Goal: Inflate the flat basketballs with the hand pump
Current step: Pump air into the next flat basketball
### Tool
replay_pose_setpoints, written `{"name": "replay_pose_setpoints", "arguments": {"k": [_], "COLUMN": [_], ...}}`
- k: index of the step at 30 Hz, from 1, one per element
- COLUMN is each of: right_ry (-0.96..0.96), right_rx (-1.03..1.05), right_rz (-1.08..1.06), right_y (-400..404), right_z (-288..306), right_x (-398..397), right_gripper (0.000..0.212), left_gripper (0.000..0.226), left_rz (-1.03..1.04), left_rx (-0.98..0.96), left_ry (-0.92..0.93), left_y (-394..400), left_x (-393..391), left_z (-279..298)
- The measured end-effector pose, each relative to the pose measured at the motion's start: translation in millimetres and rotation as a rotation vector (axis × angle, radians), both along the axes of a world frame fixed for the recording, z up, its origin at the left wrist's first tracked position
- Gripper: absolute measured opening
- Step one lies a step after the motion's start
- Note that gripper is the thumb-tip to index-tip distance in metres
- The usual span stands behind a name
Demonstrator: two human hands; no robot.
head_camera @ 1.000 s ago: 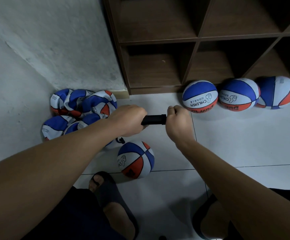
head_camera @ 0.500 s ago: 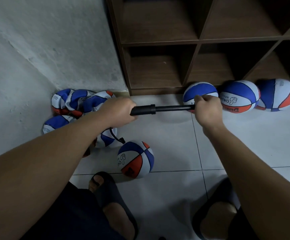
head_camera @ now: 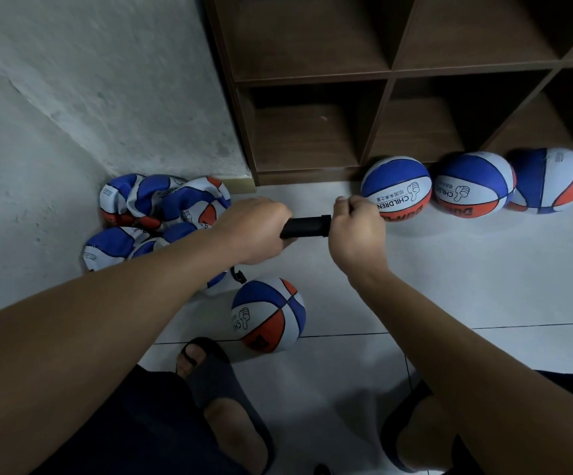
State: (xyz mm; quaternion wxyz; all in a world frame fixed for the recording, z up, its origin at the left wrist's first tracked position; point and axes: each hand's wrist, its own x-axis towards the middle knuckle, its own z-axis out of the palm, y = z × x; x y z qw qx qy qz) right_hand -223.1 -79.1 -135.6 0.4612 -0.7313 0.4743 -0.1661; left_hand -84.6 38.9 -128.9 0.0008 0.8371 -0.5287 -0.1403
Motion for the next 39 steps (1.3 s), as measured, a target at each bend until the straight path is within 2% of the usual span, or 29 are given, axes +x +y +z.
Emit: {"name": "replay_pose_setpoints", "arguments": {"k": [9, 14, 17, 22, 28, 35, 39], "right_ry": [0.024, 0.028, 0.034, 0.047, 0.095, 0.064, 0.091], "right_rx": [0.122, 0.204, 0.177, 0.075, 0.129, 0.208, 0.213], "right_rz": [0.052, -0.182, -0.226, -0.138, 0.023, 0.044, 0.017], "right_y": [-14.1, -57.5, -52.4, -18.2, 2.6, -8.2, -25.9], "right_z": [-0.5, -9.1, -11.4, -11.9, -20.5, -15.7, -12.6], "right_x": [-8.4, -25.1, -21.7, -11.4, -7.4, -4.2, -11.6], "right_gripper": [0.036, 0.025, 0.025, 0.033, 0.038, 0.036, 0.035], "left_gripper": [0.032, 0.030, 0.033, 0.031, 0.027, 0.024, 0.027], "left_rz": [-0.014, 0.067, 0.049, 0.016, -0.039, -0.042, -0.027], "left_rx": [0.013, 0.071, 0.069, 0.022, 0.053, 0.027, 0.051], "left_ry": [0.063, 0.068, 0.088, 0.019, -0.022, -0.019, 0.065], "left_y": [6.3, 24.5, 19.2, 4.4, 2.9, 1.6, 4.0], "left_x": [13.2, 41.3, 26.1, 5.8, -6.1, -3.4, 2.9], "left_z": [-6.5, -10.0, -13.9, -16.8, -14.3, -12.1, -14.7]}}
